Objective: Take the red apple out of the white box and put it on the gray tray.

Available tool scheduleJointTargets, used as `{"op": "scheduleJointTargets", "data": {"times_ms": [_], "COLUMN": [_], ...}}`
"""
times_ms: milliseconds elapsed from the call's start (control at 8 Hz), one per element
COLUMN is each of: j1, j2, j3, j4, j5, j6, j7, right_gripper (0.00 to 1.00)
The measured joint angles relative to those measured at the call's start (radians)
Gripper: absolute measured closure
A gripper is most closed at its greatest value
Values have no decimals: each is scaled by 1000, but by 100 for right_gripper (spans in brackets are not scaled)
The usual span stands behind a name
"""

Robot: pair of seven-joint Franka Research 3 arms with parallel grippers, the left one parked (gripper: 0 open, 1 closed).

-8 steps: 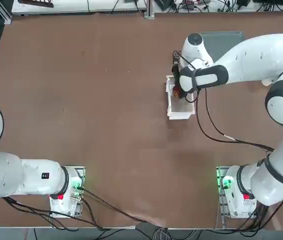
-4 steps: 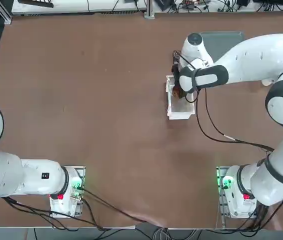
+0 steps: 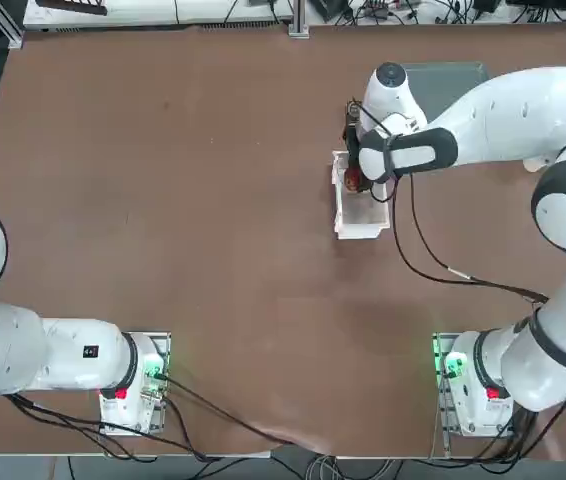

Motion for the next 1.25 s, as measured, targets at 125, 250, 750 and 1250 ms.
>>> {"op": "scheduleJointTargets", "data": {"times_ms": [125, 250, 750, 1250], "j1": [-2, -4, -34, -279], "j2": [-27, -66, -251, -226], "j3": [-6, -10, -16, -26], "j4": [12, 21, 26, 53], "j5": [0, 0, -2, -5], "j6": [-45, -99, -267, -266], "j7": [0, 0, -48, -531], "right_gripper": [11, 15, 16, 16]}}
